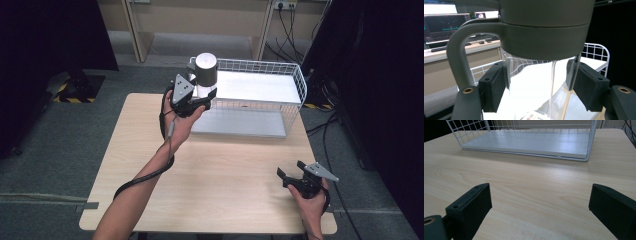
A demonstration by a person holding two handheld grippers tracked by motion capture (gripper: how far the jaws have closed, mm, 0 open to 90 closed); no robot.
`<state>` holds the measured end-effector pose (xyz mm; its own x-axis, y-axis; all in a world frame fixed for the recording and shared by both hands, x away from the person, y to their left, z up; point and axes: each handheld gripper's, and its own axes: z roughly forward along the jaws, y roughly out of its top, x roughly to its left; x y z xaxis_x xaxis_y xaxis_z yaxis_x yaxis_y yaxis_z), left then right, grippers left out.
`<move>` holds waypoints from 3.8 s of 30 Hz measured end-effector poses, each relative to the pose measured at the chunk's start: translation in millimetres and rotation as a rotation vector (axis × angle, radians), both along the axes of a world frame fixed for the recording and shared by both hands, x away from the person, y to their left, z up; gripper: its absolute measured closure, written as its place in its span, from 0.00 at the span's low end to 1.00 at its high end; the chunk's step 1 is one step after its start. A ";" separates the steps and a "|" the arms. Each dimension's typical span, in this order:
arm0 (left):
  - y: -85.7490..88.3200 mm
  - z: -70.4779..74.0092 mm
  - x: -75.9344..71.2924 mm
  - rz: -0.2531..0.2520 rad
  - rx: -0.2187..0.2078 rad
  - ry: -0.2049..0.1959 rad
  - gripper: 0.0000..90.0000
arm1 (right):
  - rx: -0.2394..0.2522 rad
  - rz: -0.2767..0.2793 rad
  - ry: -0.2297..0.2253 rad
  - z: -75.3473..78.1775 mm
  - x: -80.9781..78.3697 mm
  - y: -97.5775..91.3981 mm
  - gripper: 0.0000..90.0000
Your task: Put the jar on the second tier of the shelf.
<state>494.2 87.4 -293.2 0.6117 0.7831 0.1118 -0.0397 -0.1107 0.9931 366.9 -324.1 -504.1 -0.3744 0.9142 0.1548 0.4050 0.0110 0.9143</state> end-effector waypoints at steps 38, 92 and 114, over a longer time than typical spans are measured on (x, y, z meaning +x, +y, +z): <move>-2.6 10.3 54.9 0.135 0.019 0.042 0.34 | 0.001 0.004 -0.001 0.0 0.0 -0.1 0.05; -0.3 0.9 71.6 0.121 -0.015 0.122 0.28 | -0.004 0.012 -0.002 0.0 -0.1 -0.2 0.05; -0.1 2.2 46.5 0.088 -0.018 0.114 0.19 | -0.009 0.010 -0.001 0.1 -0.1 0.6 0.05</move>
